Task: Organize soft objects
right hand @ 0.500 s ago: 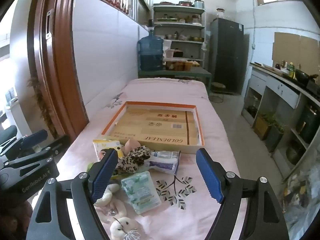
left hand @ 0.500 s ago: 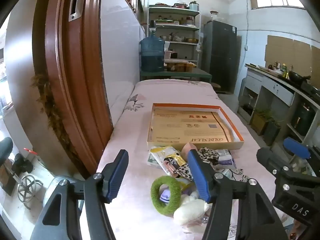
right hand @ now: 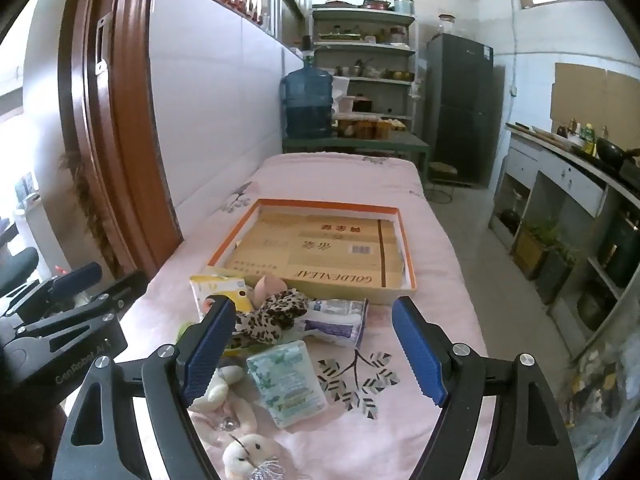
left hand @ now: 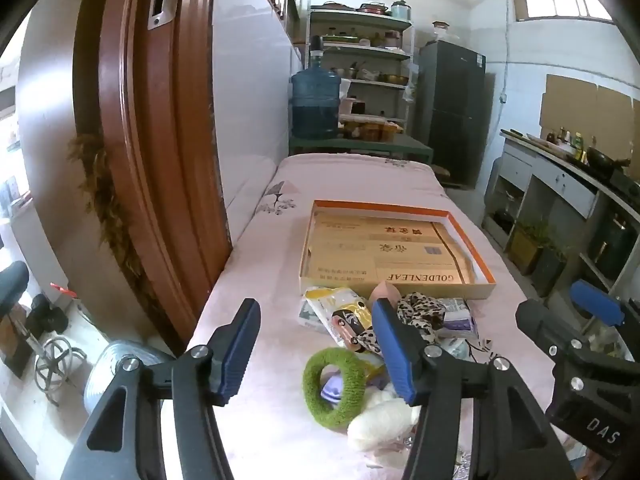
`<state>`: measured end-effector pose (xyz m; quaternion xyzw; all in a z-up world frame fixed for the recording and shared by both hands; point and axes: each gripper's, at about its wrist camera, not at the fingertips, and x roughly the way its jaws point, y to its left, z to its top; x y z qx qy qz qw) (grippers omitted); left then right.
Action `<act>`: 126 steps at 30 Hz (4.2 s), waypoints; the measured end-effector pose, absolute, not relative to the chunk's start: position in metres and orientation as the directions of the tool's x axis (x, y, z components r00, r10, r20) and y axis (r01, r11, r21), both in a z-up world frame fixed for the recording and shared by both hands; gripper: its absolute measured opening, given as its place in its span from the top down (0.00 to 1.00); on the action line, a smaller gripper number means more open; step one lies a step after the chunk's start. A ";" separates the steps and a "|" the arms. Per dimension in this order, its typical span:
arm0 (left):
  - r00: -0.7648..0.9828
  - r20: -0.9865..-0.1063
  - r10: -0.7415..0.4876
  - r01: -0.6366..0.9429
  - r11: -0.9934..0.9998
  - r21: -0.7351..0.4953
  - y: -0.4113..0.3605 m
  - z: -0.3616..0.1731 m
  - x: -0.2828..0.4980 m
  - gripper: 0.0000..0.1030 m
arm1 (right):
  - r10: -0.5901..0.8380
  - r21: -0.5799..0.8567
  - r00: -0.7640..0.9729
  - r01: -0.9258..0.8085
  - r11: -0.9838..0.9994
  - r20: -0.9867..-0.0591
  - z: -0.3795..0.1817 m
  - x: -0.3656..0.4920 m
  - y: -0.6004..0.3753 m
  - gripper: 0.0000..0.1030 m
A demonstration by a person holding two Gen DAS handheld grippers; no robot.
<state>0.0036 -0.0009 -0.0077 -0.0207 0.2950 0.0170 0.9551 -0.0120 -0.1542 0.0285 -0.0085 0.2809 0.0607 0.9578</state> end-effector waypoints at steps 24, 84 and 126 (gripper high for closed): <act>0.845 -0.534 0.024 -0.065 0.996 -0.059 0.005 0.000 -0.014 0.44 | 0.148 0.003 0.835 -0.173 0.985 -0.530 0.039 -0.024 -0.157 0.21; 0.824 -0.567 0.018 -0.056 0.997 -0.050 0.013 -0.018 0.009 0.44 | 0.177 0.079 0.821 -0.160 0.984 -0.543 0.015 -0.011 -0.171 0.21; 0.670 -0.697 -0.256 0.130 0.965 -0.229 0.009 -0.103 0.033 0.85 | 0.306 0.178 0.623 -0.260 0.949 -0.720 -0.090 0.032 -0.168 0.45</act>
